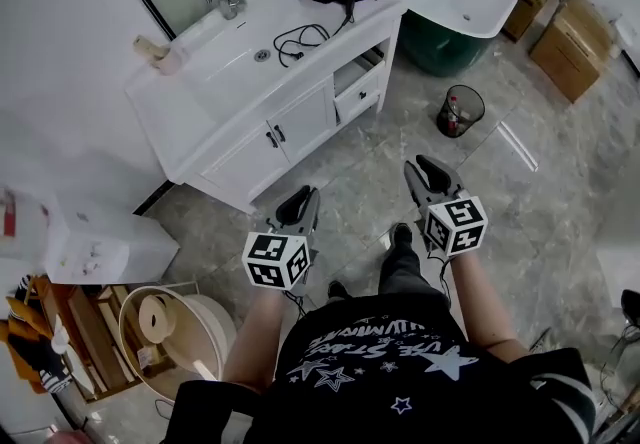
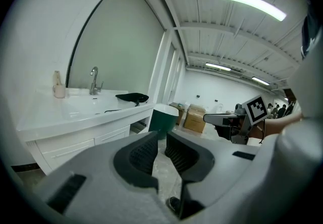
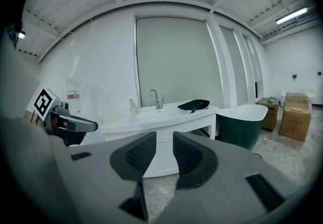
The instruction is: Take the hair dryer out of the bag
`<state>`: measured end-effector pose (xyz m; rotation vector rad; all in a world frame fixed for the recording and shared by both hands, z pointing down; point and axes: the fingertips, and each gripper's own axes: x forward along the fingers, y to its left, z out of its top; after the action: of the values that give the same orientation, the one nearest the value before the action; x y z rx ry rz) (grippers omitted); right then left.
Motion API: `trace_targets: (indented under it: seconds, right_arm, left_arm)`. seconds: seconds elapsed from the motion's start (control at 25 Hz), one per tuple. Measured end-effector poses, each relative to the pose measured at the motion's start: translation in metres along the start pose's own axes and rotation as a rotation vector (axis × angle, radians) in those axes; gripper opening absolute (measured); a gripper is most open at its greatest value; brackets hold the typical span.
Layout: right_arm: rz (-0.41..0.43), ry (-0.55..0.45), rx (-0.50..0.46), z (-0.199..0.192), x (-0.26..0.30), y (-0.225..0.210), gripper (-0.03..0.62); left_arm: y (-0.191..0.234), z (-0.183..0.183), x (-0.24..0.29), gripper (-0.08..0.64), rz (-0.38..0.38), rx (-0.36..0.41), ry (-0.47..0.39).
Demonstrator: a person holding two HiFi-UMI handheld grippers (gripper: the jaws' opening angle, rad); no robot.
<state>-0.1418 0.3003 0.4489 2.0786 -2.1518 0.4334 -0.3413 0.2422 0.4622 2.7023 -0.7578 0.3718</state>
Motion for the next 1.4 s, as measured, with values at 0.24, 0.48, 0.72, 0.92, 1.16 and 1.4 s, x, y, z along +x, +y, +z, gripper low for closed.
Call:
trace_targets:
  seconds: [0.24,0.48,0.72,0.92,1.16,1.4]
  right_arm:
    - [0.064,0.001,0.021,0.020,0.044,-0.061,0.133]
    - [0.109,0.008,0.046,0.033,0.080,-0.131,0.157]
    - [0.171,0.034,0.050,0.040,0.105,-0.186,0.215]
    - [0.213,0.068,0.072,0.041,0.120,-0.225,0.257]
    - [0.226,0.079,0.085,0.045,0.136,-0.257,0.270]
    - [0.224,0.087,0.077,0.044,0.160,-0.265,0.288]
  left_arm:
    - [-0.001,0.021,0.066,0.082,0.041,-0.023,0.020]
    - [-0.012,0.042,0.136,0.161,0.056,-0.035,0.035]
    - [-0.030,0.061,0.197,0.283,0.051,-0.048,0.035]
    - [-0.040,0.070,0.238,0.341,0.070,-0.064,0.035]
    - [-0.050,0.081,0.272,0.376,0.072,-0.072,0.048]
    - [-0.040,0.079,0.295,0.402,0.051,-0.088,0.063]
